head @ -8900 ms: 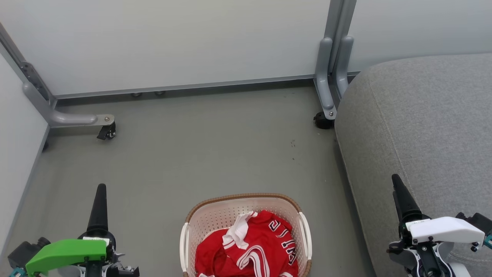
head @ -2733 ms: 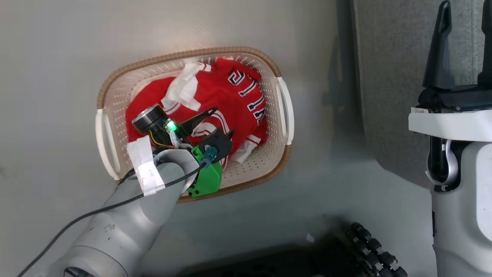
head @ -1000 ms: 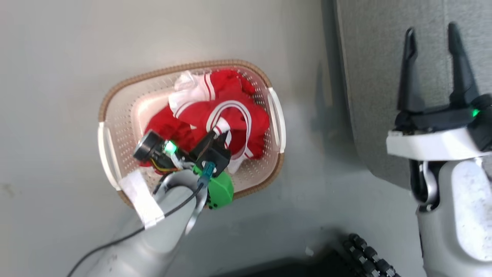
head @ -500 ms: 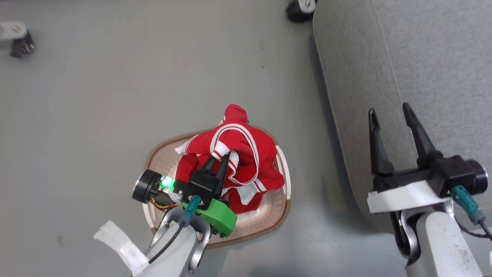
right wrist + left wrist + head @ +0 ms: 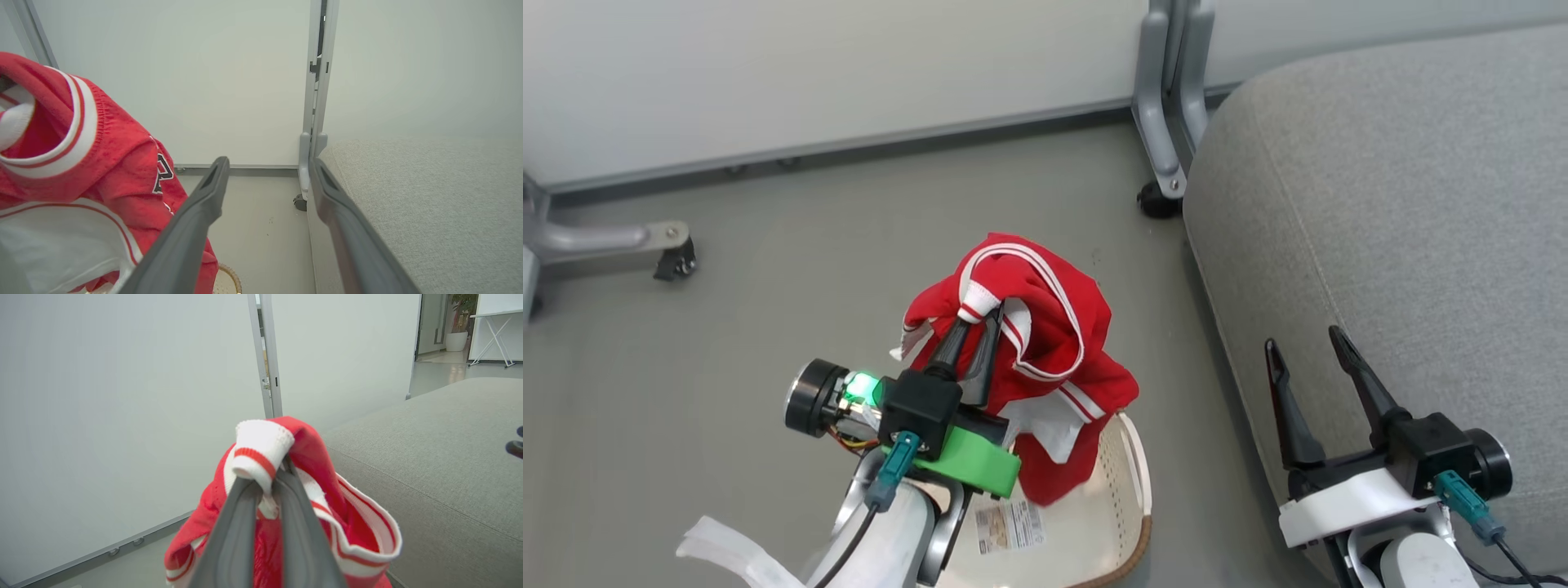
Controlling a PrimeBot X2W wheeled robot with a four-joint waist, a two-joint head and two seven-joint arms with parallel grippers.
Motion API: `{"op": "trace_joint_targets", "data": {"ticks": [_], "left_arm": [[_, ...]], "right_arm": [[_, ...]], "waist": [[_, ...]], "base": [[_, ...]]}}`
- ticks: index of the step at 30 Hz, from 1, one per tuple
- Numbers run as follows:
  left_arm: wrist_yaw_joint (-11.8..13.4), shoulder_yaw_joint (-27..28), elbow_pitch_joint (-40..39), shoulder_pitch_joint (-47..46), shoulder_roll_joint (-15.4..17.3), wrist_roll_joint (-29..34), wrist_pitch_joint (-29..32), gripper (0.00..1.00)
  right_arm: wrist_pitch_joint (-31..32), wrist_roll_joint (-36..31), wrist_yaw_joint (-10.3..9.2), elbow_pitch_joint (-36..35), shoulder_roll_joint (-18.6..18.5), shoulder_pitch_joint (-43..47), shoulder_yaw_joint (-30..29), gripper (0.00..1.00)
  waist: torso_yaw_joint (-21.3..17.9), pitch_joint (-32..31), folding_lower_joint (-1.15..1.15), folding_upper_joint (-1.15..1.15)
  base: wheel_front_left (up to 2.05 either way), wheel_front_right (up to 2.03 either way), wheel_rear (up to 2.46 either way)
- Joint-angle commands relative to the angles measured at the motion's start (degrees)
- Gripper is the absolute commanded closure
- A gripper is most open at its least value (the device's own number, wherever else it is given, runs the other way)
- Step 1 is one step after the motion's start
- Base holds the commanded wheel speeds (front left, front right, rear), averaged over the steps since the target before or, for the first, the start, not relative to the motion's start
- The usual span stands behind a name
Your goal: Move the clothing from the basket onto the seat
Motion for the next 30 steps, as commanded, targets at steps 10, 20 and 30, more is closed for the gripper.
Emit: {"op": "trace_joint_targets", "data": {"ticks": [10,20,30], "left_arm": [[-1.5,2.0,-6.2,0.9,-0.9,2.2,-0.2,1.00],[-2.6,2.3,-9.7,1.2,-1.2,2.7,-0.2,1.00],[-4.0,0.8,-11.6,-0.9,-1.4,3.0,-0.2,1.00]], "right_arm": [[-0.2,2.2,0.00,0.7,-0.2,2.1,4.6,0.00],[-0.2,4.1,0.00,0.5,-1.3,2.0,8.7,0.00],[-0.2,6.0,0.00,0.8,-3.4,-1.6,14.8,0.00]], "waist": [[0.6,-5.0,0.01,0.00],[0.5,-5.3,0.01,0.00],[1.0,-4.6,0.01,0.00]], "base": [[0.00,0.00,0.00],[0.00,0.00,0.00],[0.00,0.00,0.00]]}}
